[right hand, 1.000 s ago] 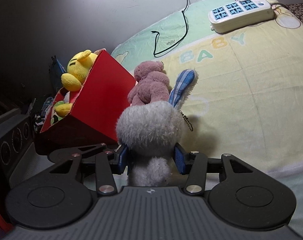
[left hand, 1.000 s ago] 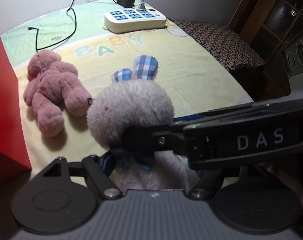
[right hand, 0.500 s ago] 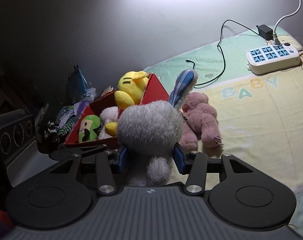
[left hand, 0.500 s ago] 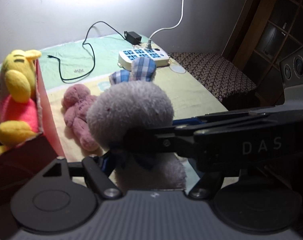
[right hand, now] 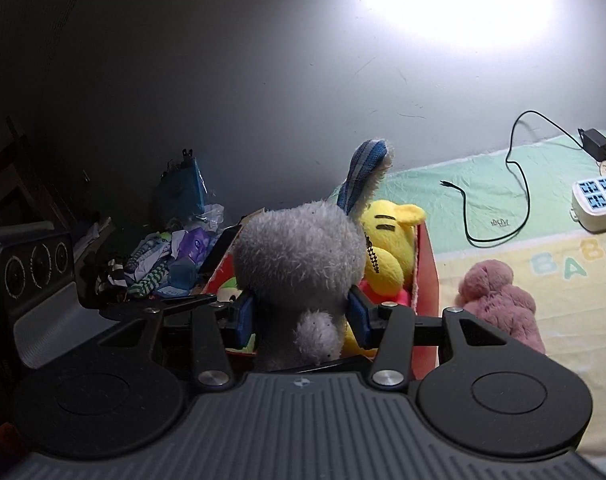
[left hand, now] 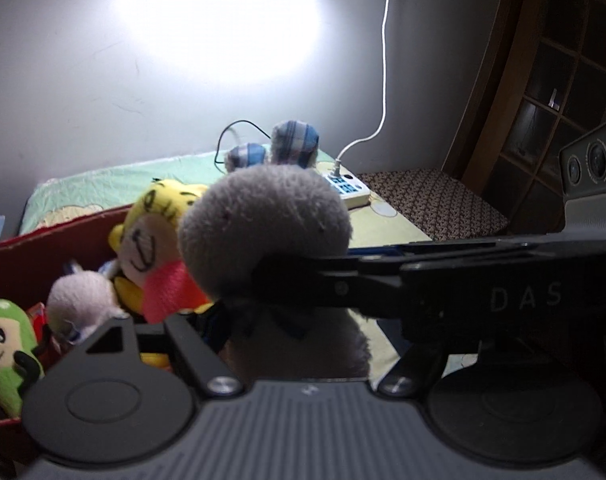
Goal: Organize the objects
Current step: 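Carry the white bunny with the right gripper over the red box, then lower the white bunny into the red box and open the right gripper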
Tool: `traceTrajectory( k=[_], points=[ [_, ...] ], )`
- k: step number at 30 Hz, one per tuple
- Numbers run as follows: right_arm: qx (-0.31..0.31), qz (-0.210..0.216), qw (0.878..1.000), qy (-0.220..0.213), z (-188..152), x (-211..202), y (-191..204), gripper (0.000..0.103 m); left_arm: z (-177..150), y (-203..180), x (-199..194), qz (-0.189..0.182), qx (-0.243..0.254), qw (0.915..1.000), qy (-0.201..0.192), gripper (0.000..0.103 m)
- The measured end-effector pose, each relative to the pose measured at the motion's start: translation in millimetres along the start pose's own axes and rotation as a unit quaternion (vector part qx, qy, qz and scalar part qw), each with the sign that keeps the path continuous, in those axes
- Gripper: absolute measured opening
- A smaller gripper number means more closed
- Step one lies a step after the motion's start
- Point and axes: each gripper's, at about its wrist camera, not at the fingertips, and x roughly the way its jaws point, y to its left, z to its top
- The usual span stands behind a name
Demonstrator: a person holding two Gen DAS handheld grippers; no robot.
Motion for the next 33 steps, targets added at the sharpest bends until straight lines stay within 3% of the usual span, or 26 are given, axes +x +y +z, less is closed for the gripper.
traceTrajectory(
  k=[10, 19, 33],
  points=[
    [-0.058, -0.030, 0.997, 0.034, 22, 65, 18, 0.049, 8, 69, 0, 0.006, -0.044, 0.9989, -0.016, 0.076],
    [-0.061, -0.060, 0.992, 0.089, 16, 116, 16, 0.048, 1, 107, 32, 0.023, -0.073, 0.9968, 0.025, 0.074],
    [-0.048, -0.055, 0.988, 0.136, 7, 147, 14, 0.051, -24, 143, 47, 0.048, -0.101, 0.9914, 0.068, 0.074]
  ],
)
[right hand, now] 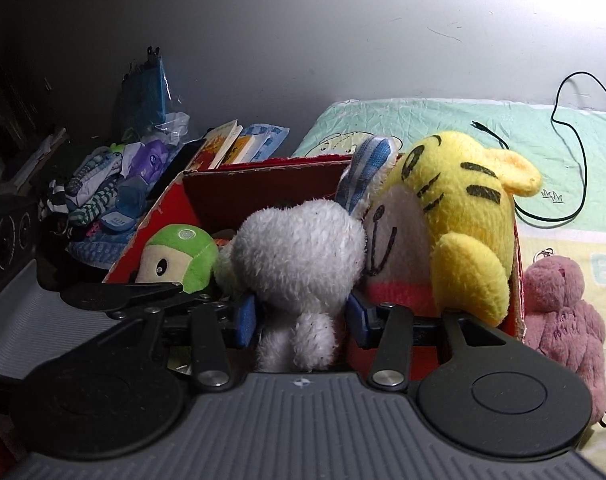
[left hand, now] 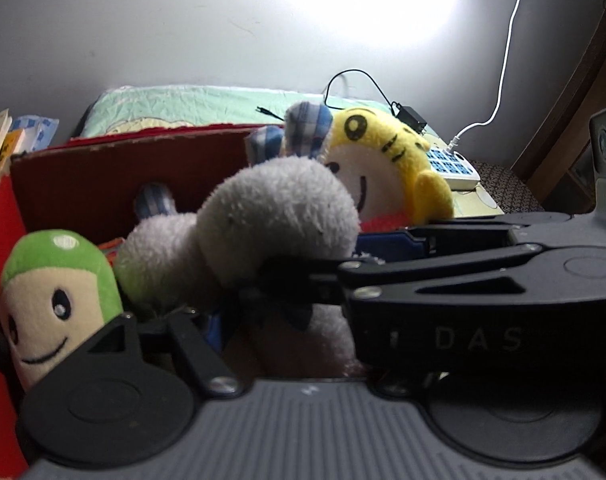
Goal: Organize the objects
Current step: 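Lower the white bunny into the red box and open the right gripper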
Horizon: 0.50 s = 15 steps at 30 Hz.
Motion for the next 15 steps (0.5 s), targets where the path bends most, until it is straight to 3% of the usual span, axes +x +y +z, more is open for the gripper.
traceTrajectory(
  k=[3, 8, 11, 15],
  points=[
    [-0.002, -0.007, 1.000, -0.004, -1, -6, 0, 0.053, -1, 0, 3, 0.000, 0.002, 1.0000, 0.004, 0.074],
    [0.010, -0.013, 1.000, -0.019, -2, -18, -4, 0.056, -1, 1, 7, -0.008, -0.002, 0.9999, 0.007, 0.083],
    [0.032, -0.008, 0.999, -0.031, -4, -26, -10, 0.054, -1, -2, 8, -0.007, 0.002, 1.0000, 0.006, 0.086],
    [0.067, 0.011, 0.997, -0.036, -6, -30, -18, 0.042, -2, -7, 4, 0.000, 0.011, 0.9999, 0.005, 0.088]
  ],
)
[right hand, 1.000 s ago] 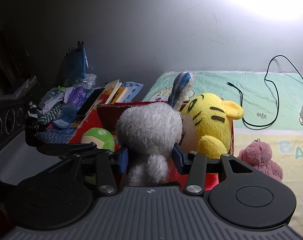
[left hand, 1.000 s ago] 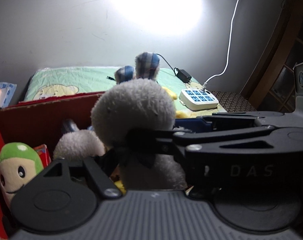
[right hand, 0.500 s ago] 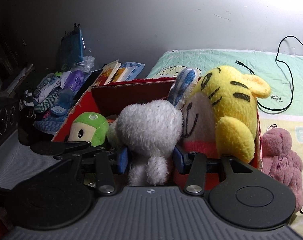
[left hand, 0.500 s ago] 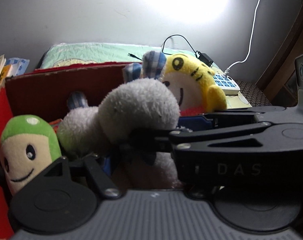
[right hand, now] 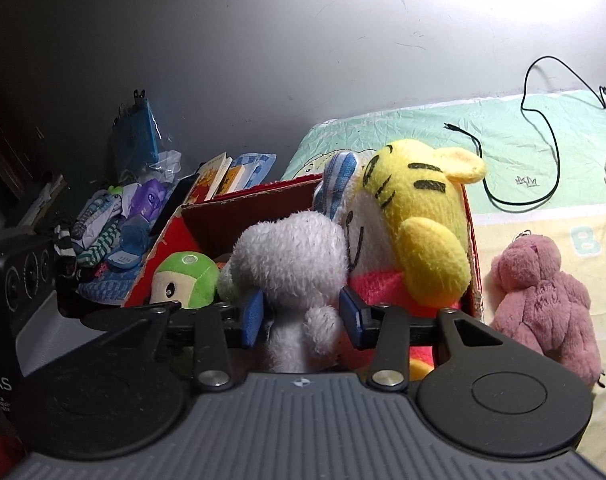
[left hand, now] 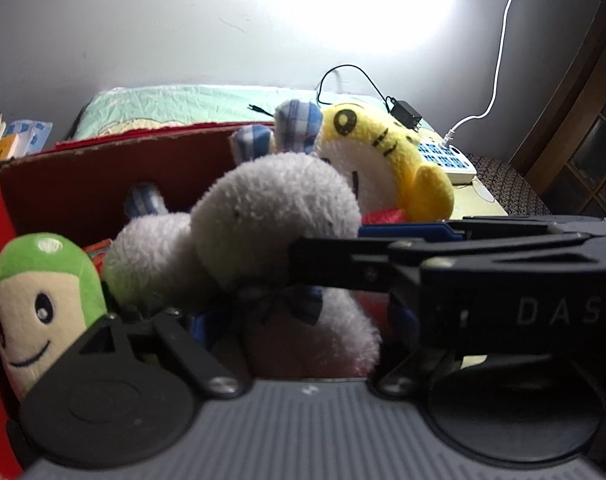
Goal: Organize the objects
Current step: 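Lower the white bunny into the red box and open the right gripper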
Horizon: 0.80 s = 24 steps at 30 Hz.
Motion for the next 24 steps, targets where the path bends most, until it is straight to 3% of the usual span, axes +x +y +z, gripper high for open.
traceTrajectory(
  k=[3, 9, 16, 24],
  points=[
    [0.009, -0.002, 1.000, 0.005, -1, 4, 0, 0.041, -1, -2, -7, 0.008, -0.001, 1.0000, -0.002, 0.094],
    [0.020, -0.008, 1.000, 0.021, -6, 15, 0, 0.038, -2, 1, -18, 0.031, -0.008, 0.9995, -0.005, 0.094],
    [0.038, -0.001, 0.999, 0.006, -9, -3, -1, 0.040, -6, -4, -24, 0.078, -0.016, 0.9968, 0.010, 0.094],
    [0.022, -0.024, 0.999, -0.021, -15, -30, -1, 0.040, -8, -15, -26, 0.126, -0.015, 0.9918, 0.016, 0.094]
  ],
)
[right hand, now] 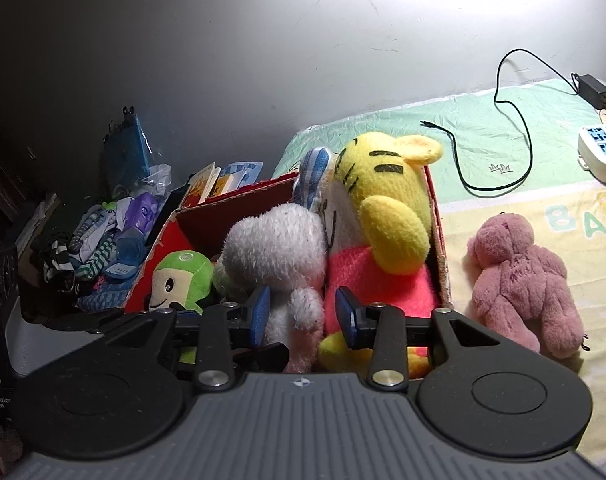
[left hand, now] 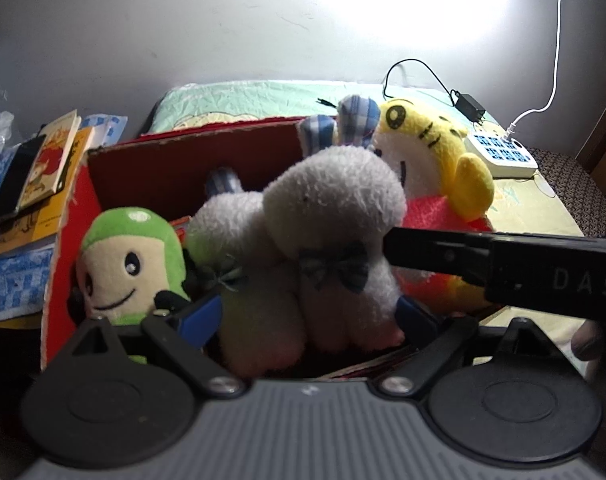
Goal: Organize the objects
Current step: 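Lower the white bunny into the red box and open the right gripper, then move the right gripper back toward the pink teddy bear on the bed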
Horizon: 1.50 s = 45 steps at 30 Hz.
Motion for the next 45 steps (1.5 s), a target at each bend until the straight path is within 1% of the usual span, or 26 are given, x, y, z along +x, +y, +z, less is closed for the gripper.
traceTrajectory(
  k=[7, 12, 15, 19, 25, 34, 39, 45],
  points=[
    [0.000, -0.023, 1.000, -0.010, -2, -15, -9, 0.040, -1, -15, -9, 0.039, 0.000, 0.9992, 0.000, 0.094],
    [0.002, -0.021, 1.000, -0.011, -6, -26, -15, 0.040, -2, -25, -17, 0.065, -0.003, 0.9979, -0.004, 0.094],
    [0.000, -0.011, 1.000, -0.011, -8, -33, -16, 0.040, -4, -30, -23, 0.081, -0.005, 0.9967, -0.007, 0.094],
    [-0.021, -0.009, 1.000, -0.012, -10, -42, -11, 0.040, -8, -39, -35, 0.092, -0.007, 0.9957, -0.013, 0.094],
    [-0.041, 0.000, 0.999, -0.013, -13, -52, -7, 0.040, -16, -51, -45, 0.103, -0.019, 0.9945, -0.013, 0.094],
    [-0.040, 0.013, 0.999, -0.004, -21, -61, -12, 0.040, -30, -58, -49, 0.116, -0.031, 0.9927, 0.002, 0.094],
    [-0.037, 0.011, 0.999, 0.002, -27, -64, -18, 0.040, -37, -61, -44, 0.115, -0.035, 0.9926, 0.017, 0.094],
    [-0.027, 0.005, 1.000, 0.011, -35, -68, -27, 0.040, -45, -72, -36, 0.109, -0.025, 0.9933, 0.032, 0.094]
  ],
)
